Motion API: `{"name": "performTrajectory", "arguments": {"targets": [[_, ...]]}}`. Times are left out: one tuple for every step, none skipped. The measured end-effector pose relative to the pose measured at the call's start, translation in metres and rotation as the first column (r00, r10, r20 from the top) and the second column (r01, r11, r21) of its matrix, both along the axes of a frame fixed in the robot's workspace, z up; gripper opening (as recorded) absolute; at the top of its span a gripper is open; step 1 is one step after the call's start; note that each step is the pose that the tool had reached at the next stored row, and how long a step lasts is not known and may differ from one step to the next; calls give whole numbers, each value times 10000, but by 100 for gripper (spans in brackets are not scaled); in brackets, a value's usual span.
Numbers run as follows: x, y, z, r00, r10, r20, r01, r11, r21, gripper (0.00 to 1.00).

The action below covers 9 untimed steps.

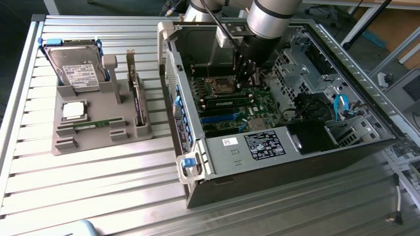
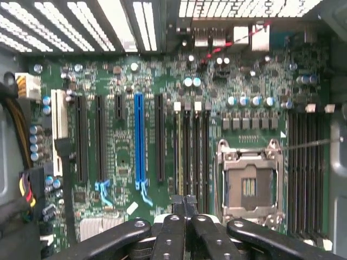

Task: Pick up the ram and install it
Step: 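Press down the ram until it locks into place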

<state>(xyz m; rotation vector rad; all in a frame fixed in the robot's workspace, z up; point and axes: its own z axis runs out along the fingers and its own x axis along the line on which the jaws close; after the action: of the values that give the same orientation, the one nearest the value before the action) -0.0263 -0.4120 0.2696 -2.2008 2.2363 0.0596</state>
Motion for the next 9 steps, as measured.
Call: {"name": "performTrajectory", "arguments": {"targets": [[-21, 0, 0, 10000, 0, 0, 0, 10000, 0, 11], [-44, 0, -1, 10000, -1, 0, 1, 10000, 0, 11], [-68, 0, -2, 10000, -1, 0, 1, 10000, 0, 11], [-93, 0, -3, 10000, -1, 0, 1, 10000, 0, 11], [-122, 0, -3, 10000, 0, 0, 0, 10000, -1, 11], [-149, 0, -4, 10000, 0, 0, 0, 10000, -1, 11], [-176, 0, -5, 10000, -1, 0, 1, 10000, -1, 11], [-206, 0, -6, 10000, -1, 0, 1, 10000, 0, 11], [-234, 0, -6, 10000, -1, 0, 1, 10000, -1, 11]]}}
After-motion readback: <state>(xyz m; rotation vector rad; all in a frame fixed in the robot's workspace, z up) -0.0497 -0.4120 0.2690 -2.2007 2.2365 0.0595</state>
